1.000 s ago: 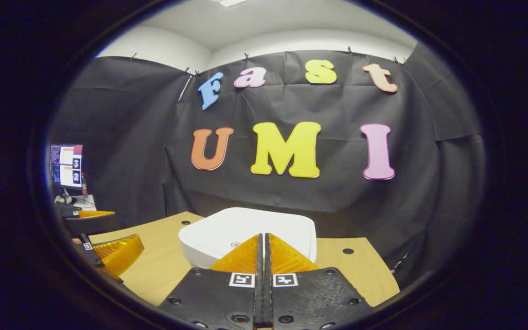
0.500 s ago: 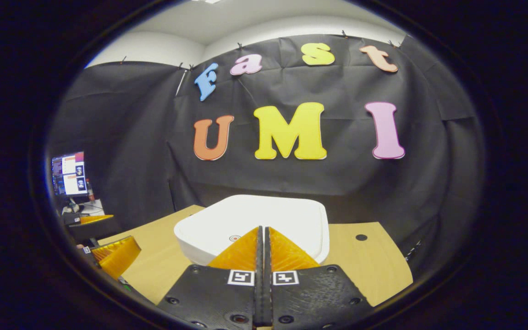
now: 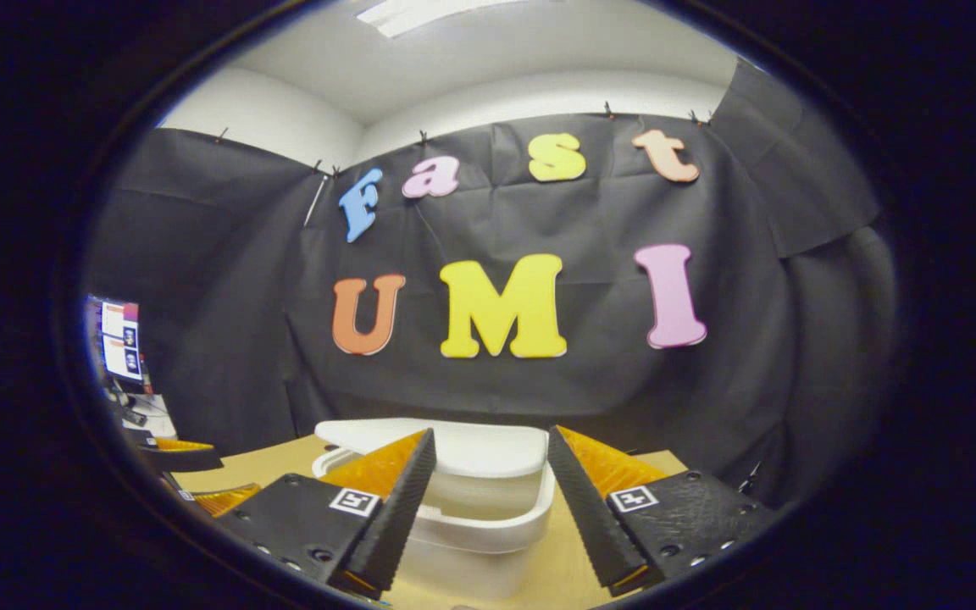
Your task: Press the lid of the desktop garbage bin to open it, pick up the crumpled paper on the desktop and throw it into the bin, then pick up the pop can on the desktop and drop it into the bin, and finally close the garbage bin lid.
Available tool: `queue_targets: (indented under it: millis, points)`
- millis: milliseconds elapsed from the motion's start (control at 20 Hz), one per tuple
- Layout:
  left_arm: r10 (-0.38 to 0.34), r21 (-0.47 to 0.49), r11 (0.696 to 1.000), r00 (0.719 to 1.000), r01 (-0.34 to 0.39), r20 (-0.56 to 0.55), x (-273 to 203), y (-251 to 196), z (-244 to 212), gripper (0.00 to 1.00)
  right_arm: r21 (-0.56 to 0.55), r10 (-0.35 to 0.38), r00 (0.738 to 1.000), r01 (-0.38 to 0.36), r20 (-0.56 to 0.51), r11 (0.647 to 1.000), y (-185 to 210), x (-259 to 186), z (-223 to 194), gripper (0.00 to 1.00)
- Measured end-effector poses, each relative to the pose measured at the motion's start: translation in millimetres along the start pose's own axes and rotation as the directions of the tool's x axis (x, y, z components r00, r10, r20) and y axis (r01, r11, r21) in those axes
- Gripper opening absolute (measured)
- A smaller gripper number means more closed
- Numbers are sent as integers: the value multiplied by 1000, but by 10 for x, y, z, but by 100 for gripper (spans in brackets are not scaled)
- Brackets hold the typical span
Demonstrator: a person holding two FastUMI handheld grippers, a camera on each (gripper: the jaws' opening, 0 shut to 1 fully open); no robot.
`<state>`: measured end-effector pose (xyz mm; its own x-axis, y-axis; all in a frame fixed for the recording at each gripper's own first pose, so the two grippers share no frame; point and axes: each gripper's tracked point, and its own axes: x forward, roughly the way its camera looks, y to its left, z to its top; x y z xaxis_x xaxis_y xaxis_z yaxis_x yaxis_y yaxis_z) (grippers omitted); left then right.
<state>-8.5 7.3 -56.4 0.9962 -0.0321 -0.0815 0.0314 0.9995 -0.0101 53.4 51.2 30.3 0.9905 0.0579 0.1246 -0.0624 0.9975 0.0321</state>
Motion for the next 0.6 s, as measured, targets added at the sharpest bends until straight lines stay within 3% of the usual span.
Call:
queue_targets:
  millis: [50, 150, 350, 600]
  points:
    - [0, -3, 1000, 1000, 0, -2, -4, -10, -9, 100, -20, 4, 1000, -4, 17, 1000, 18, -11, 14, 92]
    - [-2, -7, 1000, 1000, 2, -4, -16, -33, -16, 100, -31, 26, 1000, -26, -10, 999, 52, -5, -121, 96]
    - [-9, 5, 1000, 1000, 9, -15, -56, -88, -76, 100, 8, 61, 996, -60, -65, 998, 53, -77, -317, 95]
    - [-45, 21, 999, 998, 46, -41, -134, -255, -237, 100, 11, 43, 998, -42, -52, 999, -101, -382, -404, 95]
